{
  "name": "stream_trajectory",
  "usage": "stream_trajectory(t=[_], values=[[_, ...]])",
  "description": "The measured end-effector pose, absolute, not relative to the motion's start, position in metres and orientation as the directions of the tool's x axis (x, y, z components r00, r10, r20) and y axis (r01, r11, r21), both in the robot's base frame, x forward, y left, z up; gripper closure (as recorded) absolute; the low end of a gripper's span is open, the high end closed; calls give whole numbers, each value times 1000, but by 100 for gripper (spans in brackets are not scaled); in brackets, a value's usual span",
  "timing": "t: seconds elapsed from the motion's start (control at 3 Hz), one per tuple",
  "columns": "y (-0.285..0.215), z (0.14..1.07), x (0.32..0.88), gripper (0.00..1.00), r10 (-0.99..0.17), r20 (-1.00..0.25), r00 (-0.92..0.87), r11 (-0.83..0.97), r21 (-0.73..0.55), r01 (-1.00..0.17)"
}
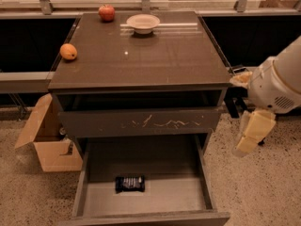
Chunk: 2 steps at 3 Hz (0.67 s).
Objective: Pick rxbar blueberry from middle drawer and place on counter
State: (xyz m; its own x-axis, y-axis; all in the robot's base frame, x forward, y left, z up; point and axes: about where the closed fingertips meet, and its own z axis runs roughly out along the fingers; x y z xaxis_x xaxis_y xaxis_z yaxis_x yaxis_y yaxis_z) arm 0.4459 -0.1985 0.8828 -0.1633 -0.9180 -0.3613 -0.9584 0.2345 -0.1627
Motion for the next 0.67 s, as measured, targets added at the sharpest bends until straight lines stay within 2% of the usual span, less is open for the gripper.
stream_trajectory(t=[0.33, 0.67], values=[[-173, 816, 453, 0, -867, -482, -124, 201, -110, -973], [-173, 815, 453, 0, -867, -482, -124, 201, -110, -974]])
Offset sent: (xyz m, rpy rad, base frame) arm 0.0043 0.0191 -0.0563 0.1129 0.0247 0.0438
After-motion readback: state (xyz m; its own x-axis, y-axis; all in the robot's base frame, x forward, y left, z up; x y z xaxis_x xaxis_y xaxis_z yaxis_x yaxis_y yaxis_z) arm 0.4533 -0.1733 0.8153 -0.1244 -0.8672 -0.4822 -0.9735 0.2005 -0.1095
